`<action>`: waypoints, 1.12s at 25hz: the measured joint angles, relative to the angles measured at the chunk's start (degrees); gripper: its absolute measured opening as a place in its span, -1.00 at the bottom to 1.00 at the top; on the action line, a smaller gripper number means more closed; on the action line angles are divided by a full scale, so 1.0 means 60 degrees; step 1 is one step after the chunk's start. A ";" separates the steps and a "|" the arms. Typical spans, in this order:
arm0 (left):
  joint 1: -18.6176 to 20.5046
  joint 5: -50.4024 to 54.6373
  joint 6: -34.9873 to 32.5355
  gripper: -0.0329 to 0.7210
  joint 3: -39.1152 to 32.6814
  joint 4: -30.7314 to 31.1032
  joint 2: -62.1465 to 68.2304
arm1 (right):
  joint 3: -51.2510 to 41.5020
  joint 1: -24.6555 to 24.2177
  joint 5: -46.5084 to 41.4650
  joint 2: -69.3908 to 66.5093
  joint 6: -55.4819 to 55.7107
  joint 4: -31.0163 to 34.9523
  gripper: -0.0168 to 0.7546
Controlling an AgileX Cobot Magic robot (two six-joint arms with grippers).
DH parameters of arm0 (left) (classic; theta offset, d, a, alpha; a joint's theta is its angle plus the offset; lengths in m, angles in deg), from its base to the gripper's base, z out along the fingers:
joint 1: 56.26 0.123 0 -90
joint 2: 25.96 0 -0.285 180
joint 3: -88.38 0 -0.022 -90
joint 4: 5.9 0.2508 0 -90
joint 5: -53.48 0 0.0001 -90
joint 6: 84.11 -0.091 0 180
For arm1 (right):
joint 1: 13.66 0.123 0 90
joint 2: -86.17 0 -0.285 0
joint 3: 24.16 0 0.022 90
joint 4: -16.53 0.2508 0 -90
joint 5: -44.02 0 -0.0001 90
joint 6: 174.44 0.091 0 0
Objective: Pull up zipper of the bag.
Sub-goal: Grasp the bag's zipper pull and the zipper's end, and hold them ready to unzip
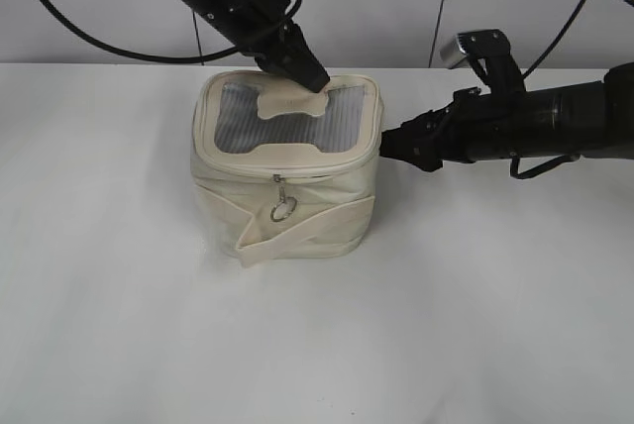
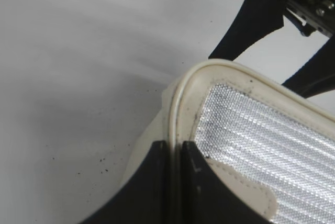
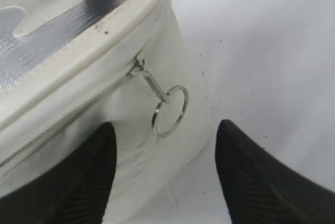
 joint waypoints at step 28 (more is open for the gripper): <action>0.0025 -0.0143 0.0067 -0.80 0.0000 0.0067 0.0000 | 0.1604 0.0719 0.1332 -0.1020 0.0005 0.0009 -0.36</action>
